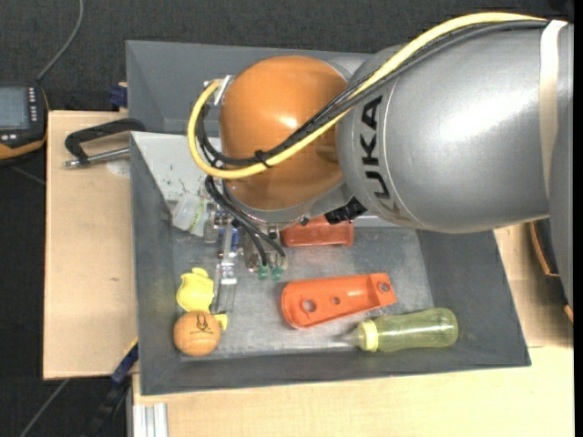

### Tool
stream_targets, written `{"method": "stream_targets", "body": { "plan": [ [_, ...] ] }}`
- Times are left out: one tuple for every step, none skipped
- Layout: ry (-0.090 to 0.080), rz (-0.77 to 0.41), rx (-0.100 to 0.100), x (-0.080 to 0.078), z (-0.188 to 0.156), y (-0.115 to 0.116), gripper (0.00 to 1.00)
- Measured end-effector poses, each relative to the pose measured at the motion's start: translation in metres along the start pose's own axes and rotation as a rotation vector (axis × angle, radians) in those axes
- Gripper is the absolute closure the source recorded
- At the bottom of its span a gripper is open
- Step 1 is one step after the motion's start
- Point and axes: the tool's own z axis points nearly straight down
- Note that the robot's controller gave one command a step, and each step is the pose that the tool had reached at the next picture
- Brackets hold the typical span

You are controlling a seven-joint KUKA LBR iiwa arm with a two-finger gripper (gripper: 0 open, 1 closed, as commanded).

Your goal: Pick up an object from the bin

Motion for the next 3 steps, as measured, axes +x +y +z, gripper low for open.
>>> {"method": "stream_targets", "body": {
  "plan": [
    [-0.008,0.004,-0.002,-0.002,-0.005,-0.002,0.00],
    [-0.008,0.005,-0.003,-0.002,-0.005,-0.002,0.00],
    [-0.011,0.220,-0.006,-0.014,-0.006,-0.008,0.00]
  ]
}}
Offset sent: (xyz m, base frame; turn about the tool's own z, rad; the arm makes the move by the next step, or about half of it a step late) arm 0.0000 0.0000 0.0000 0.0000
